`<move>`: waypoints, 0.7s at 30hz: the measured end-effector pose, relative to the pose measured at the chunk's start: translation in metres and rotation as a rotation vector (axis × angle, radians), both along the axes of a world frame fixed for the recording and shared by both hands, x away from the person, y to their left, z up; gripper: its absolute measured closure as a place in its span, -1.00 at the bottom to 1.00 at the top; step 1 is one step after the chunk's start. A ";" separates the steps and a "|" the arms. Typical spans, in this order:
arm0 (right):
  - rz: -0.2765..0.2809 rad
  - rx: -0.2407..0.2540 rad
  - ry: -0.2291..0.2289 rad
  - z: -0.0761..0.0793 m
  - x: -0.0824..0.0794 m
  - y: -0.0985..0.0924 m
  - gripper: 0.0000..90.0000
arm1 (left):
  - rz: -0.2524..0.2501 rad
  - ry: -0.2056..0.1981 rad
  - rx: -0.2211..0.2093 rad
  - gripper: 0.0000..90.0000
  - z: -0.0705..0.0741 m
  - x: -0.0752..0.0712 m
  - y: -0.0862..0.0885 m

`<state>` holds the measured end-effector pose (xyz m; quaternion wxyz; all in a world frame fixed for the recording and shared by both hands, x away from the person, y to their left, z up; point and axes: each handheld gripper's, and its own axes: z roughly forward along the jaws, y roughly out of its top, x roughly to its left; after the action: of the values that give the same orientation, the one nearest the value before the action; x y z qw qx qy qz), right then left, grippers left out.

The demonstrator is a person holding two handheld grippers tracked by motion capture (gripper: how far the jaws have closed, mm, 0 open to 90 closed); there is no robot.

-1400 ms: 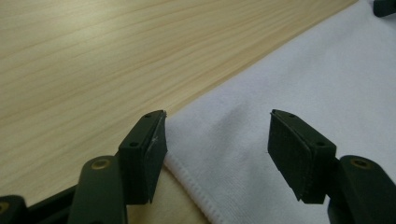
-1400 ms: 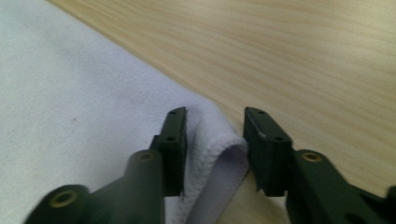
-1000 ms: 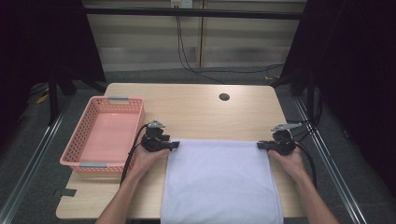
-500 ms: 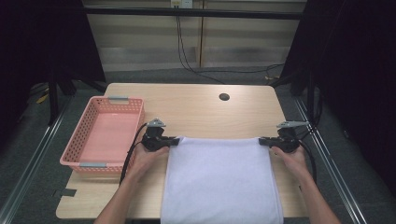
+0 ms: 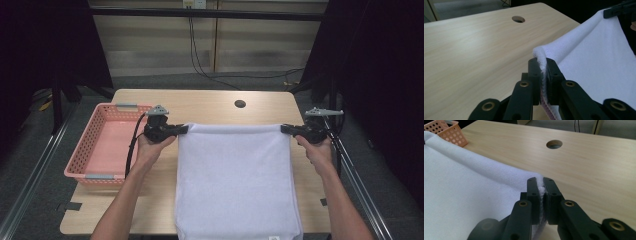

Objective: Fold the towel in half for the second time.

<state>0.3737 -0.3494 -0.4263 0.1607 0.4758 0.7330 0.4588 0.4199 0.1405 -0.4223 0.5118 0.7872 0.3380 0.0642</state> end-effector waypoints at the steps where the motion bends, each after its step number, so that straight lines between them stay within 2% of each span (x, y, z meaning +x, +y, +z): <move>1: -0.010 0.012 -0.003 0.001 0.005 0.000 0.89 | 0.006 0.004 -0.015 0.88 0.002 0.004 -0.001; 3: -0.038 0.015 0.003 0.003 0.015 0.001 0.89 | 0.011 -0.015 -0.002 0.88 0.006 0.010 -0.006; 7: -0.054 0.018 -0.015 0.014 0.031 0.002 0.90 | 0.032 -0.040 -0.024 0.88 0.021 0.022 -0.003; 9: -0.052 0.032 -0.048 0.025 0.034 0.001 0.90 | 0.041 -0.051 -0.051 0.88 0.030 0.024 0.002; 11: -0.039 0.064 -0.080 0.037 0.034 0.001 0.90 | 0.036 -0.070 -0.048 0.88 0.036 0.021 0.005; 13: -0.024 0.074 -0.098 0.042 0.029 0.002 0.90 | 0.028 -0.081 -0.034 0.88 0.036 0.014 0.007; 15: 0.003 0.049 -0.101 0.041 0.020 0.004 0.90 | 0.014 -0.083 -0.033 0.88 0.033 0.004 0.008; 18: 0.030 0.050 -0.119 0.037 0.000 0.006 0.90 | 0.016 -0.056 -0.070 0.87 0.025 -0.015 0.011; 20: 0.049 0.076 -0.129 0.035 -0.014 0.005 0.90 | 0.008 -0.068 -0.054 0.88 0.022 -0.028 0.012; 21: 0.061 0.068 -0.129 0.035 -0.021 0.005 0.90 | -0.010 -0.070 -0.053 0.88 0.021 -0.035 0.012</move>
<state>0.3524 -0.3443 -0.3909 0.1770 0.4279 0.7193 0.5180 0.3853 0.1529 -0.4014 0.5442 0.7724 0.3175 0.0803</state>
